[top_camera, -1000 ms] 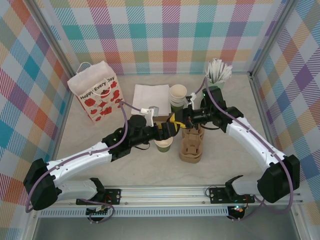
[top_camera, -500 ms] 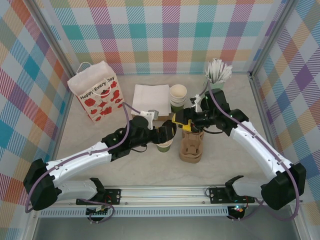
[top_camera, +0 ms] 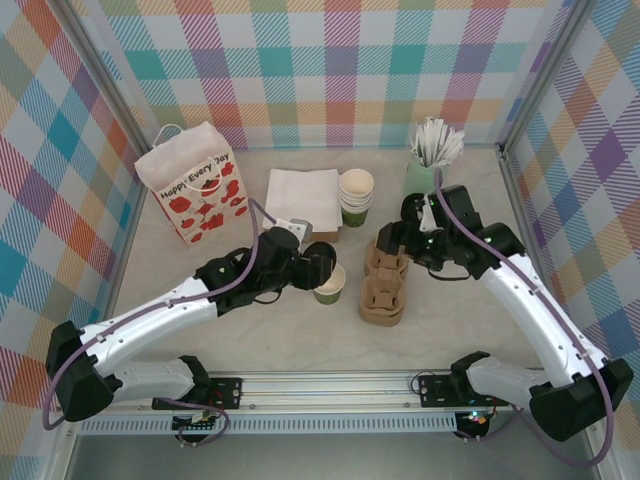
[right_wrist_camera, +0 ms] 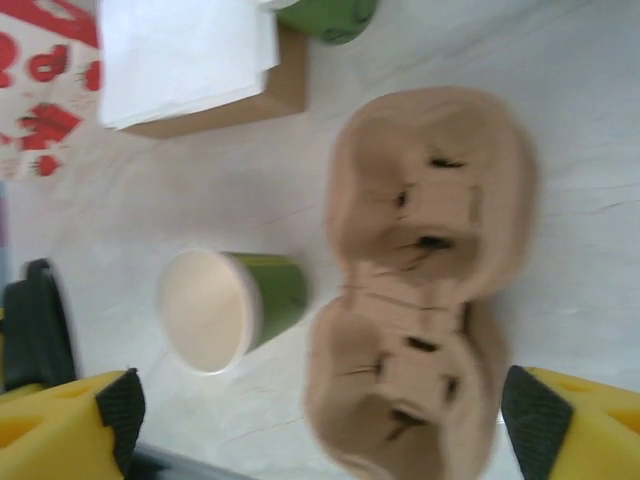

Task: Pack the takeout coffee

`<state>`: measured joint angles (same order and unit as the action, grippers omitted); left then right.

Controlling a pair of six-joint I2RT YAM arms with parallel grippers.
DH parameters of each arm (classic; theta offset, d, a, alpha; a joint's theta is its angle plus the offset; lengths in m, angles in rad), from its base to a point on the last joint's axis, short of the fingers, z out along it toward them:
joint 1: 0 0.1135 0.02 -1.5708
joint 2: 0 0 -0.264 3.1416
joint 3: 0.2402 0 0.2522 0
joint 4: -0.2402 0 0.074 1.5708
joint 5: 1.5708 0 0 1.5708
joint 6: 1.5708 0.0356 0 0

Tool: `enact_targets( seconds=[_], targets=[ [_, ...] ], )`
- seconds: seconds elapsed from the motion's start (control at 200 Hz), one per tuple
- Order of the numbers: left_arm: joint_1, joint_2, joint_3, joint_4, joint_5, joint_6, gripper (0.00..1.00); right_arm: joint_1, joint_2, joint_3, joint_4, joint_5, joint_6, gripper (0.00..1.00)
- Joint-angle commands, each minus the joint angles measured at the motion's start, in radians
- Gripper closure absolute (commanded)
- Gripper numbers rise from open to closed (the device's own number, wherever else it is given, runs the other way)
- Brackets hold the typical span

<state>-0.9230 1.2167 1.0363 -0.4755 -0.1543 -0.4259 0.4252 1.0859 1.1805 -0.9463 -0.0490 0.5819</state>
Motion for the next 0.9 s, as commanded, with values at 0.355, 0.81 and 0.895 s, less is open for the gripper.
enact_targets(
  seconds=[0.355,0.81,0.895],
  targets=[
    [-0.05,0.247,0.19,-0.188,-0.1,0.088,0.37,-0.011,-0.078,-0.057,-0.095,0.218,-0.069,0.0],
    [-0.074,0.35,0.257,-0.257,-0.116,0.106,0.38,-0.011,-0.083,-0.076,-0.086,0.22,-0.068,0.0],
    [-0.076,0.355,0.253,-0.252,-0.115,0.104,0.38,-0.011,-0.083,-0.074,-0.086,0.216,-0.064,0.0]
  ],
)
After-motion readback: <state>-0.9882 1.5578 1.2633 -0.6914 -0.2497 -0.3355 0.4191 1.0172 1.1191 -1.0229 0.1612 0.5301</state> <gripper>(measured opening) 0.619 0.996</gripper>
